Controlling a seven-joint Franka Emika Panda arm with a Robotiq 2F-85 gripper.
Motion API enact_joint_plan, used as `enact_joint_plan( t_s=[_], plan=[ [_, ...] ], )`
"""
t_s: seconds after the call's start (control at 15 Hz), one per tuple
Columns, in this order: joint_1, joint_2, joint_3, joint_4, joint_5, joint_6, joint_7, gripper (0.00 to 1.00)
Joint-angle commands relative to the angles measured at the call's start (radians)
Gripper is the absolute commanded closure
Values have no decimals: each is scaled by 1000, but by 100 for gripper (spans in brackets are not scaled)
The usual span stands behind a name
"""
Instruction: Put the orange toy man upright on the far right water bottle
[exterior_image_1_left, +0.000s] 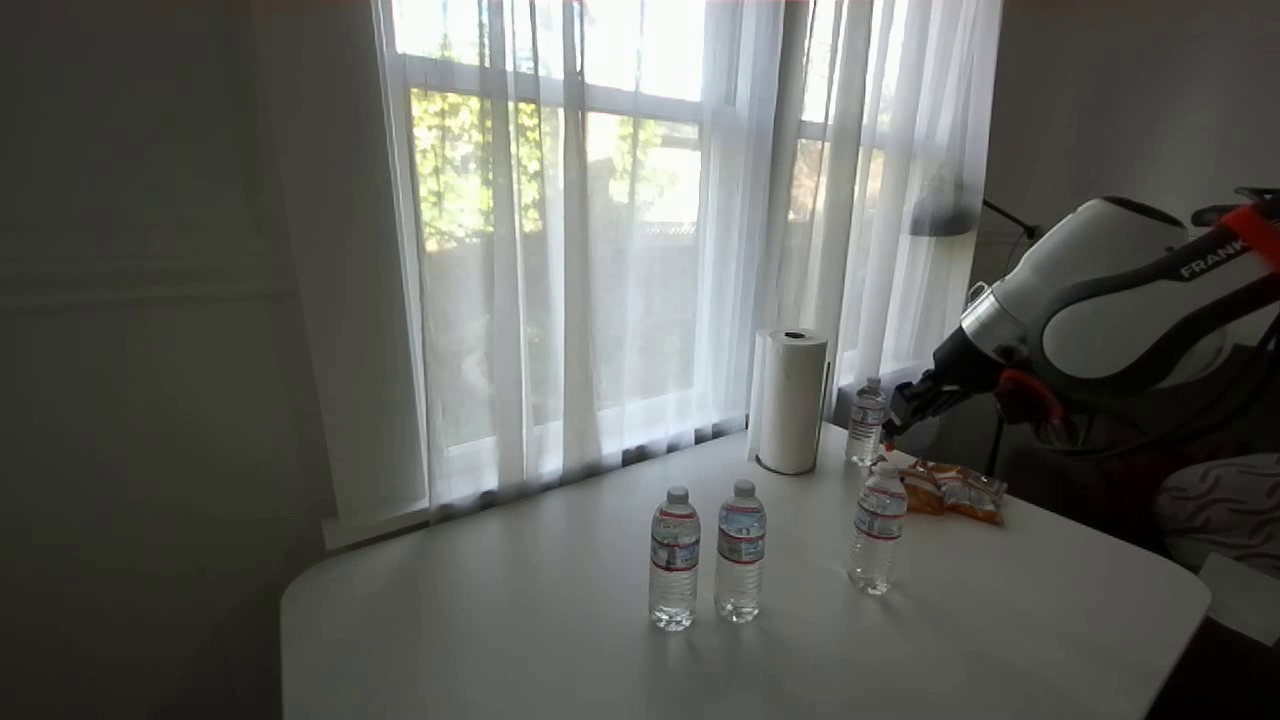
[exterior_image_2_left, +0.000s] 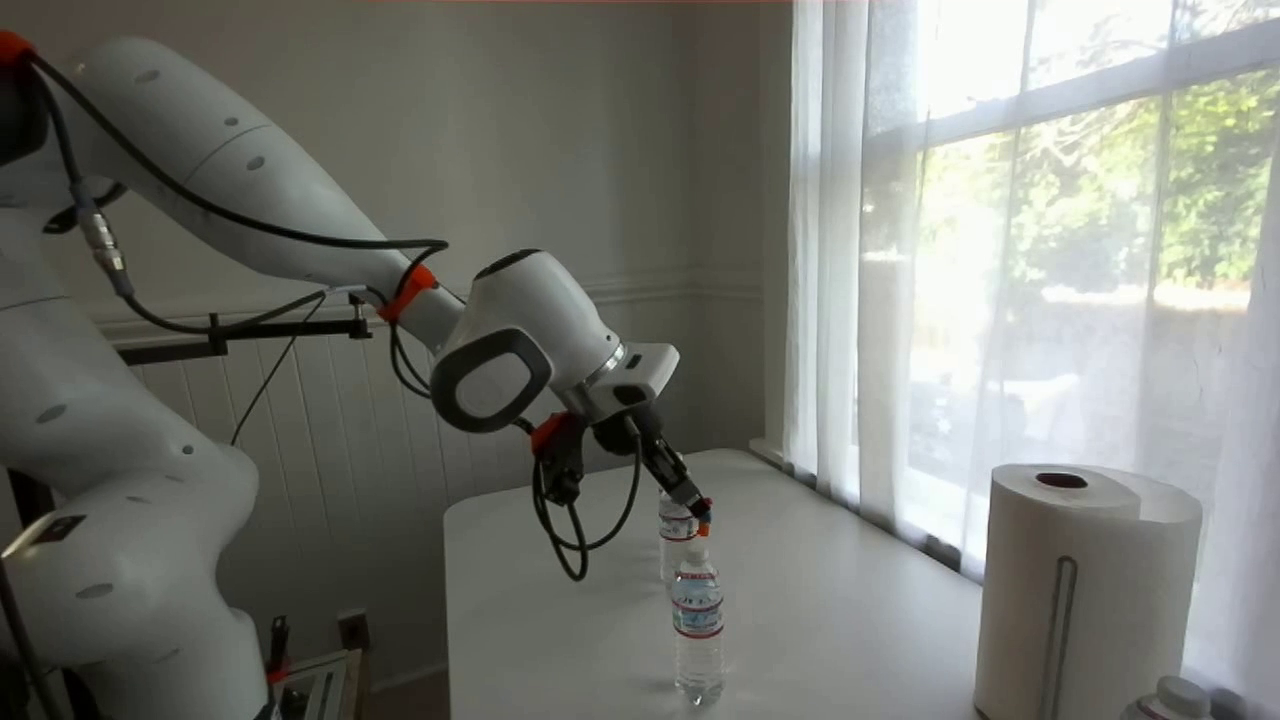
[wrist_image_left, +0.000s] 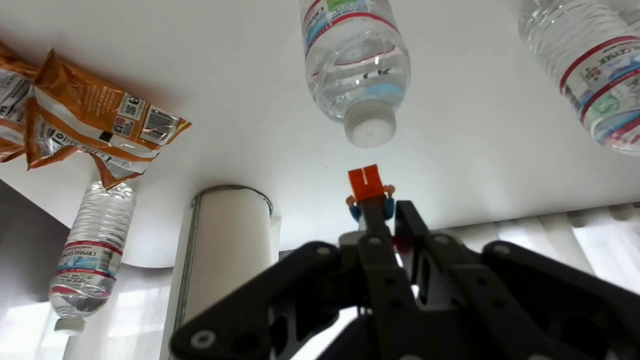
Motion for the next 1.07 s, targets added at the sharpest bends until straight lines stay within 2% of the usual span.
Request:
enact_joint_plan(
  t_s=[0.0, 0.33, 0.4, 0.8, 0.93, 1.0],
  plan=[
    [-66, 9, 68, 1, -41, 58, 98, 97],
    [-98, 25, 122, 2, -15, 54, 165, 97],
    [-83, 27, 109, 2, -18, 49, 180, 97],
    [-166, 35, 181, 2, -27, 48, 239, 97],
    [-180, 34, 202, 2, -17, 54, 258, 97],
    [-167, 37, 198, 2, -2, 57, 258, 97]
  ],
)
